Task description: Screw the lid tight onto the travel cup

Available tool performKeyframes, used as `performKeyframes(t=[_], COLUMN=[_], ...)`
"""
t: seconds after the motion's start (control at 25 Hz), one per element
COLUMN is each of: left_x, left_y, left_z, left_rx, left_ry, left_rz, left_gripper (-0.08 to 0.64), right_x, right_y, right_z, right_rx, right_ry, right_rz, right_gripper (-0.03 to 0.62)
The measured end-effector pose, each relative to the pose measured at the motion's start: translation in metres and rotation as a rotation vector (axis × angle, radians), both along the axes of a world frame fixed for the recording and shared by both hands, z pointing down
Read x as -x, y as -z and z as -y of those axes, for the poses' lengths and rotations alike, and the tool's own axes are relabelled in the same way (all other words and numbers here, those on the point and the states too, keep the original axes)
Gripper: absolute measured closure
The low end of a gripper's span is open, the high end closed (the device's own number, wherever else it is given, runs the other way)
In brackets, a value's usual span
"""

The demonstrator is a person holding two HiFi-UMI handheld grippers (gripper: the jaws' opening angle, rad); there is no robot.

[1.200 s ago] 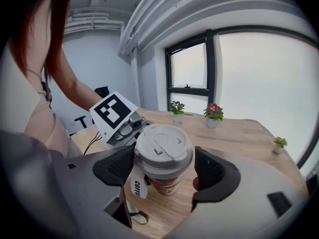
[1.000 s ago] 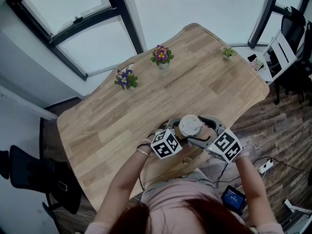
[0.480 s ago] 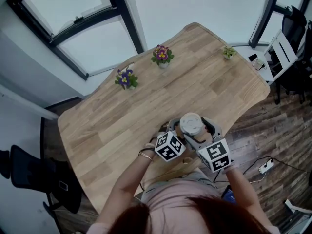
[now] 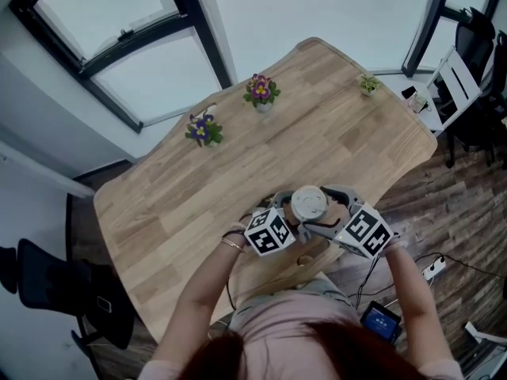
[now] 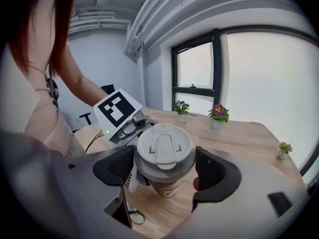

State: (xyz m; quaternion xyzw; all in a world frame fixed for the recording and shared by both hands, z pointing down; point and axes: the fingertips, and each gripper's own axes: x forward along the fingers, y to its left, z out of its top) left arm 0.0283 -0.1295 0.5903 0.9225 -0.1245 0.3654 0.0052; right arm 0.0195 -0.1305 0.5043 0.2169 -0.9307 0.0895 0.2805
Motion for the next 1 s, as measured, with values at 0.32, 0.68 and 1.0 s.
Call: performKeyframes(t=[0.32, 0.68, 1.0], left_x=[0.0007, -0.0001, 0.0000], left_y=[-0.0002, -0.0020, -0.0014], left_z=[0.0006, 0.0033, 0.0046], left_rx=[-0.017, -0.031, -0.040], left_ry=[0.036, 0.098, 0.157], left_rz=[0.017, 0.013, 0.010], left_gripper=[0.213, 0.213, 0.213], right_x=[0.0021, 0.0001, -0.0006], right_y=[0.0025, 0.0016, 0.0014], right_z=[0.0024, 0.0049, 0.0051], right_rx=[-0.073, -0.093, -0.104], right_ry=[-0.161, -0.268, -0.251], right_rz=[0.052, 0.068, 0.081], right_gripper=[0.229, 0.229, 0.229])
